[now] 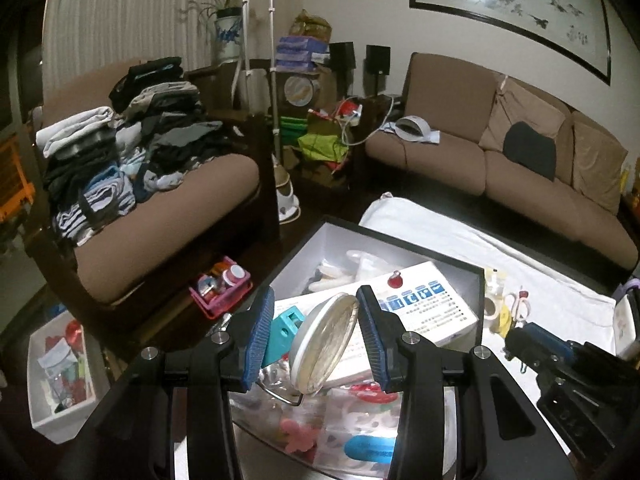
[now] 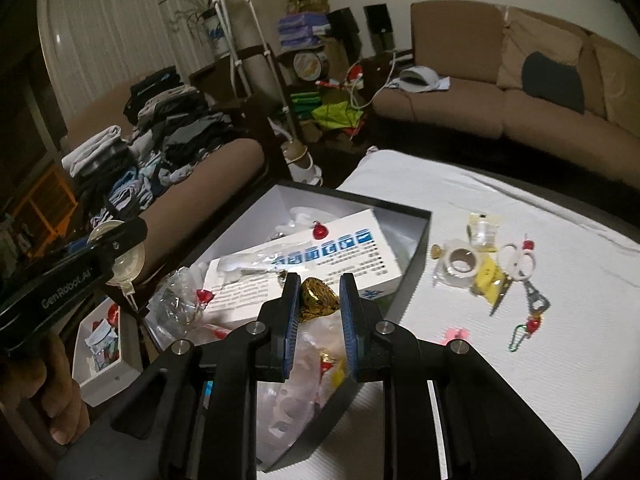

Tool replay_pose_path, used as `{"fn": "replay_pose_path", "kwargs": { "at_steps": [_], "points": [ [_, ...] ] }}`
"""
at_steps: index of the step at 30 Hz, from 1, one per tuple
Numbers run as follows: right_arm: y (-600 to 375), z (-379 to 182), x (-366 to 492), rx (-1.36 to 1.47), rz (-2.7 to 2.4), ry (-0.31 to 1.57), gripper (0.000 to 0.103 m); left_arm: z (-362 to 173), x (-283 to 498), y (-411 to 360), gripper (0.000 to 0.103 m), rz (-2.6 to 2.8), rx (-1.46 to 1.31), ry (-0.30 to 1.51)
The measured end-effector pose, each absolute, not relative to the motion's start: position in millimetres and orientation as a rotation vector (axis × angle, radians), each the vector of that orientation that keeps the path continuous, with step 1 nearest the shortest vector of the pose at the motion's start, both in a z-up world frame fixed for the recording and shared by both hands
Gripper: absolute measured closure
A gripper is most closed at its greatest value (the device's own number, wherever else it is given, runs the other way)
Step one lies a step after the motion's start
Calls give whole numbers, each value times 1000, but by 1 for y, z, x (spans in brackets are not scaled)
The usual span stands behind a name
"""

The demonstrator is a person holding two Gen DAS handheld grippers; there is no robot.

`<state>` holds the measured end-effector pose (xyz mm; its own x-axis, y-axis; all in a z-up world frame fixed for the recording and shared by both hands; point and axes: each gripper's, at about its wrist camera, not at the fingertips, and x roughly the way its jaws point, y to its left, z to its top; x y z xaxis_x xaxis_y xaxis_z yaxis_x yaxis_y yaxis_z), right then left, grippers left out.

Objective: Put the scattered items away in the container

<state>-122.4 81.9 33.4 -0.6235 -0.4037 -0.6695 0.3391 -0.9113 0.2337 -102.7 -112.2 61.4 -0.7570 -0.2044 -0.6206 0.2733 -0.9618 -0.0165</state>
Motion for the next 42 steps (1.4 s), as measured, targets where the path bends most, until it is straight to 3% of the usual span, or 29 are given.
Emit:
{"fn": "replay_pose_path", "kwargs": {
  "at_steps": [7,9,10,16,18,19,20,21,23,30,36,42],
  "points": [
    [72,20,-132,1099,-2467,-150,84,49,-113,-109,60,-2715,1008,102],
    [71,16,-137,1103,-2443,-200,84,46,-117,-106,82,-2709,1024,60],
    [70,15,-140,1103,-2427,-231,84,44,-119,-105,88,-2702,1040,55],
    [58,4,-154,1134,-2359,-282,85,37,-127,-107,87,-2689,1090,104],
    [53,-4,-159,1192,-2315,-277,82,37,-128,-108,75,-2671,1094,126],
    [52,-7,-160,1224,-2311,-262,78,38,-128,-110,56,-2670,1086,149],
    [53,-9,-160,1242,-2321,-248,66,40,-127,-111,40,-2675,1072,176],
    [56,-10,-159,1239,-2343,-238,52,41,-126,-113,34,-2680,1062,210],
    [69,-9,-158,1222,-2381,-243,39,43,-125,-114,22,-2689,1063,265],
    [164,-12,-159,1263,-2515,-442,37,37,-133,-83,19,-2761,1154,311],
    [257,-28,-150,1374,-2632,-646,37,30,-146,8,15,-2941,1268,85],
    [323,-36,-132,1441,-2712,-754,36,-10,-165,91,14,-2958,1459,-123]
  ]
}}
